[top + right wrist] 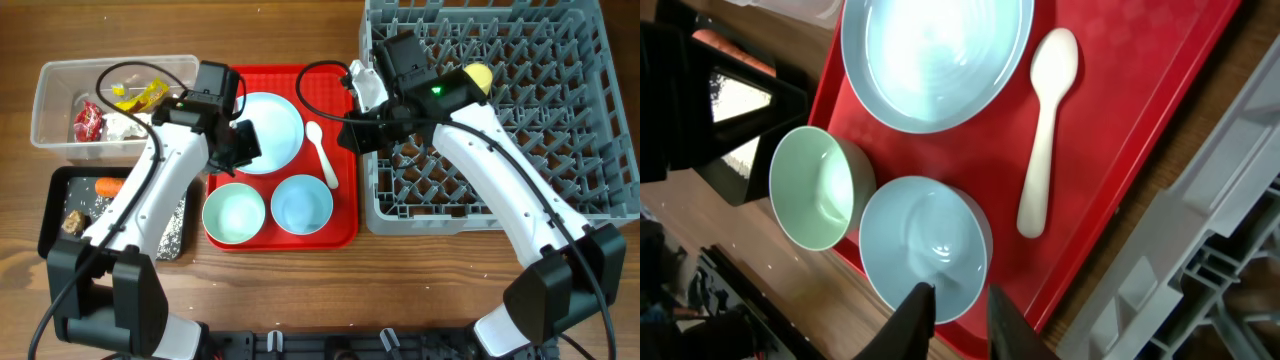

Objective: Sort waste into correct bins and load items into the dishwasher rack

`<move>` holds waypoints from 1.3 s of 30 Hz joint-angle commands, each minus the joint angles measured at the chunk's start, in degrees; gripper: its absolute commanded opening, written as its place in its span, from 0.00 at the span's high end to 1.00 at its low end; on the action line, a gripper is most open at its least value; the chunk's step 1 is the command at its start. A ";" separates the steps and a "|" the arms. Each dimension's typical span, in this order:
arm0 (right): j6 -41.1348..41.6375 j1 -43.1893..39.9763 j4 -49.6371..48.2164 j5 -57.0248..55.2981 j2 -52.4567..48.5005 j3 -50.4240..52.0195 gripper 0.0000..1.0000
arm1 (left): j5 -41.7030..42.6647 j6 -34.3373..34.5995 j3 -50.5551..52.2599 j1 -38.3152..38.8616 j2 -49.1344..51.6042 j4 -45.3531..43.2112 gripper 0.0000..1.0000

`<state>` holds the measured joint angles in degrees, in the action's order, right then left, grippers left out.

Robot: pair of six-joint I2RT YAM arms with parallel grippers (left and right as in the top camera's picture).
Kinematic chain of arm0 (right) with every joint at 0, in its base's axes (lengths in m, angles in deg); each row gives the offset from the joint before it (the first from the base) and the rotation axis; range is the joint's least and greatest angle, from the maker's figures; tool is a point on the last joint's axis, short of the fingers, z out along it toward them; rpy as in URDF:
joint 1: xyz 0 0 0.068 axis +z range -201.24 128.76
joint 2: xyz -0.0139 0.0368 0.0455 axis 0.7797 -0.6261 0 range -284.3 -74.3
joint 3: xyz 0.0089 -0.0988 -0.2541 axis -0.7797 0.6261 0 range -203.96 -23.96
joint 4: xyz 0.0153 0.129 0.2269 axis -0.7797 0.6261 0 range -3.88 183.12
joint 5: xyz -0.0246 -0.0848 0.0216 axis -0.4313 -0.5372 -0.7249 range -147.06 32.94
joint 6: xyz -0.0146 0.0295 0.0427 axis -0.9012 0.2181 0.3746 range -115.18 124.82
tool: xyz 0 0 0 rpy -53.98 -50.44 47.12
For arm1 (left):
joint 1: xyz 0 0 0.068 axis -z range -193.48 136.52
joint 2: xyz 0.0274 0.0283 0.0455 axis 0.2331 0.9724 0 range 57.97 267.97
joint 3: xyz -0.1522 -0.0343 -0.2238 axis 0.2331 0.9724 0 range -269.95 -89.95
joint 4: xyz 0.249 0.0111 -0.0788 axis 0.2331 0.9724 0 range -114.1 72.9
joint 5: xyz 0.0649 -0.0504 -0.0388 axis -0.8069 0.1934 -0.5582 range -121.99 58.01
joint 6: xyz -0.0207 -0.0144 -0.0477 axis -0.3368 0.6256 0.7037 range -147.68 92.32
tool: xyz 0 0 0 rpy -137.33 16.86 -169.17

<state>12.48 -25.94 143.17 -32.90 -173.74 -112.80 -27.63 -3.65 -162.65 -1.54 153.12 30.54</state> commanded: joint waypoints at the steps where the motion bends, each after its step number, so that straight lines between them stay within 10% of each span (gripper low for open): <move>1: -0.17 -0.02 1.55 -2.08 -0.66 0.31 0.67 | 0.11 -1.14 -0.63 0.11 0.52 3.91 0.88; 20: -0.15 -0.02 8.39 -8.83 -0.66 0.31 0.30 | -13.11 9.33 -0.42 -1.31 -0.66 22.27 0.85; 34: -0.24 -0.02 8.55 -9.01 -0.66 0.37 0.26 | -15.15 18.43 5.07 -1.36 -12.90 21.00 0.81; 39: -0.22 -0.02 9.03 -8.98 -0.66 0.37 0.20 | -16.76 18.25 5.57 -1.38 -29.51 20.83 0.29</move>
<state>12.29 -25.94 152.03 -41.09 -173.74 -112.80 -42.12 13.51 -157.50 -2.41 130.50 51.56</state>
